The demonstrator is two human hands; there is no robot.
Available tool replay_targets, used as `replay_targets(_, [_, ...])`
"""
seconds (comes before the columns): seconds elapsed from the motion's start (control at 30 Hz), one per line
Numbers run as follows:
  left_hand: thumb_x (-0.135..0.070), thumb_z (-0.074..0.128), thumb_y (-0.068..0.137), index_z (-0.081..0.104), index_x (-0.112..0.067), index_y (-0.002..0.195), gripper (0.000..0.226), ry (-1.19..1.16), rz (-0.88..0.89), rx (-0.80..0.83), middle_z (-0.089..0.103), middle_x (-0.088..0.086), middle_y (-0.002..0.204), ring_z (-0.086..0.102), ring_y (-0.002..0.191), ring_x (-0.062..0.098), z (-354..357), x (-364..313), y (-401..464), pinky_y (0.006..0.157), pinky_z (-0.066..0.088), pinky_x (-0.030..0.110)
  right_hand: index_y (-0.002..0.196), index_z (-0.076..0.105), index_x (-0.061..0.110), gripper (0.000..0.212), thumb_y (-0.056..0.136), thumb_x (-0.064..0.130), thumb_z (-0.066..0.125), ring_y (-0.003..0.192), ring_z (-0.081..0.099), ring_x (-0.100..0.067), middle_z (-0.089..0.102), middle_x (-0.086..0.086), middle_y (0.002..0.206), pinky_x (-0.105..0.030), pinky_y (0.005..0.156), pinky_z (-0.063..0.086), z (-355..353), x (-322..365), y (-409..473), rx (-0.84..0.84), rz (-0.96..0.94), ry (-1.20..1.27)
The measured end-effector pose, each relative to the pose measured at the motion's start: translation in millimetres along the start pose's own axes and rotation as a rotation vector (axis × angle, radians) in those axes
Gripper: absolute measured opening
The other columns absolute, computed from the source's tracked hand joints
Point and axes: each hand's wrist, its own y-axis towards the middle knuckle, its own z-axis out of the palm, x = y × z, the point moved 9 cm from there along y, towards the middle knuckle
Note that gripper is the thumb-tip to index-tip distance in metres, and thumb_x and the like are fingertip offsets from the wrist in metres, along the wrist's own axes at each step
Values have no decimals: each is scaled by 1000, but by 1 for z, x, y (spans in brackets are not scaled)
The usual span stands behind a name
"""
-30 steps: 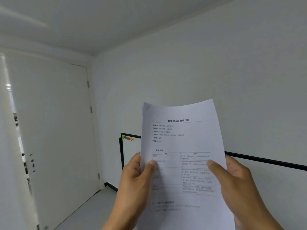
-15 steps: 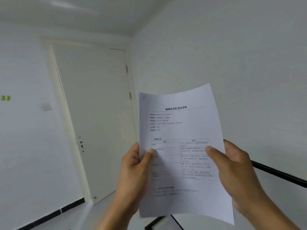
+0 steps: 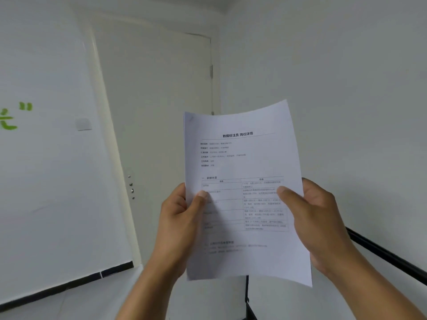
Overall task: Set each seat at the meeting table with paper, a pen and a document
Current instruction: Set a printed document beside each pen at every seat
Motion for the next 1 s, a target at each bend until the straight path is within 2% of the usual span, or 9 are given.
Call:
replay_targets(0.13, [-16,60,110,77,-19,110,18,42,15,-63,84,-3,103,78,88,17,-20,8,62,78,63,36,110,75,14,16,108,16,59,96,81,-15,83,9,106,-41,83,62,43,-13,63,56,-9,61])
replay_targets(0.27, [-18,60,111,77,-21,108,18,75,29,-132,84,-4,100,77,84,13,-39,21,117,74,63,35,110,76,16,17,108,15,59,97,81,-13,83,10,106,-39,82,61,90,-34,126,125,-17,102])
replay_targets(0.43, [-17,61,110,78,-19,109,17,146,49,-261,83,-1,99,77,84,15,-62,49,197,68,60,25,110,76,19,17,109,17,59,99,80,-12,83,13,108,-38,82,62,157,-72,219,249,-35,159])
replay_targets(0.57, [-15,60,110,78,-17,109,18,198,64,-365,84,1,99,78,84,15,-75,66,253,70,62,26,110,75,14,16,108,17,60,98,80,-16,83,11,106,-47,90,64,208,-99,292,348,-40,207])
replay_targets(0.77, [-14,59,110,78,-20,107,20,256,64,-528,83,1,98,77,83,15,-110,78,315,72,64,33,109,77,17,17,108,14,60,96,80,-8,83,13,106,-37,84,60,297,-114,373,518,-39,287])
replay_targets(0.83, [-15,59,110,78,-21,105,21,290,66,-597,83,1,97,76,83,16,-130,79,332,73,64,34,108,77,15,17,107,13,60,97,80,-14,84,10,105,-42,87,62,331,-117,391,576,-35,305])
replay_targets(1.0, [-15,58,111,78,-21,106,21,328,63,-673,83,3,99,76,85,18,-179,91,369,75,63,37,106,75,10,14,106,15,63,105,76,-41,84,-3,103,-65,97,59,412,-132,423,648,-1,337])
